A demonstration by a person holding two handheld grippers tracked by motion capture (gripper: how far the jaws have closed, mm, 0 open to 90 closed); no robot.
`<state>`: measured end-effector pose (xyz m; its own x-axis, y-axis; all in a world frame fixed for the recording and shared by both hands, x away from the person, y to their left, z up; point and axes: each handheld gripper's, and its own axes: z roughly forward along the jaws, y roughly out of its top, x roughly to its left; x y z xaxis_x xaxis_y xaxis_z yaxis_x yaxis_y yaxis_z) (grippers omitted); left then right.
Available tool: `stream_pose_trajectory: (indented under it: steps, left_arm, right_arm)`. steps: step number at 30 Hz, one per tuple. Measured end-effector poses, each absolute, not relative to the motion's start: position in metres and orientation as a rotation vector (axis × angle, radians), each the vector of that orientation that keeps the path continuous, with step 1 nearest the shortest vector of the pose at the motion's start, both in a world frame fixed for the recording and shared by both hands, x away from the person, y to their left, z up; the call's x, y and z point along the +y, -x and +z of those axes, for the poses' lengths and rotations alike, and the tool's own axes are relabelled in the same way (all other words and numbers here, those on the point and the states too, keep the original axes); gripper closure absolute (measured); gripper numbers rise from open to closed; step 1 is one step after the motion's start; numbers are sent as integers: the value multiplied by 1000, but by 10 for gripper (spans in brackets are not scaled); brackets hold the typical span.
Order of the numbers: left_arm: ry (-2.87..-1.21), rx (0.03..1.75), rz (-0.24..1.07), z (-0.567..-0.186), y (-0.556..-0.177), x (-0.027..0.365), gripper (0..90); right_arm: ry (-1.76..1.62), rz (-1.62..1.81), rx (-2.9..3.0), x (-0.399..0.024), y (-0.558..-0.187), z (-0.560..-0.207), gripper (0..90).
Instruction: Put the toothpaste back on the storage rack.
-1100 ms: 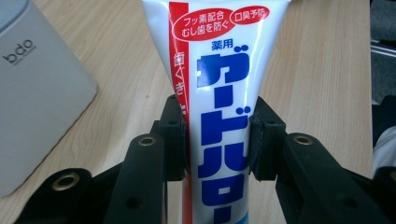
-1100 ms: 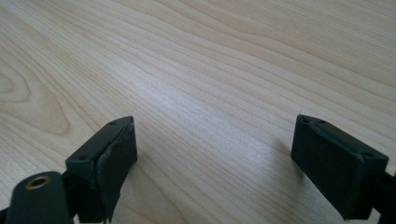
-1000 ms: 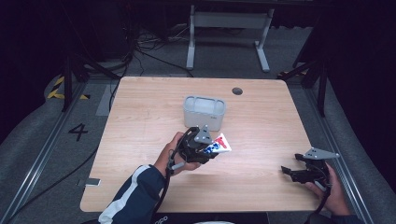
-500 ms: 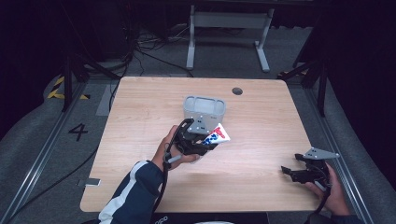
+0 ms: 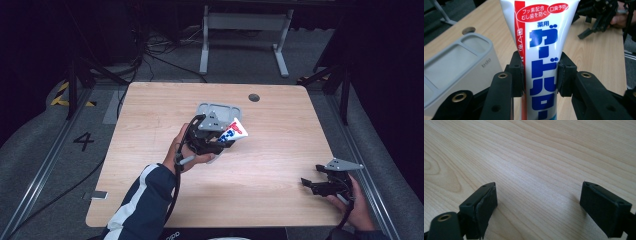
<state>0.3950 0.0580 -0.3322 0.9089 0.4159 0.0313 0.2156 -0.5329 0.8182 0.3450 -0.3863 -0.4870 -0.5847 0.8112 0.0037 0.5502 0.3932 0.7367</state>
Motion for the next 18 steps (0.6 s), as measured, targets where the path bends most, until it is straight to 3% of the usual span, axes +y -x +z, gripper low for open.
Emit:
stream_pose_trajectory:
  steps: [18]
  left_arm:
    - [-2048, 477, 307, -302, -415, 58, 651]
  right_arm:
    - [-1179, 1013, 2299, -386, -345, -487, 147]
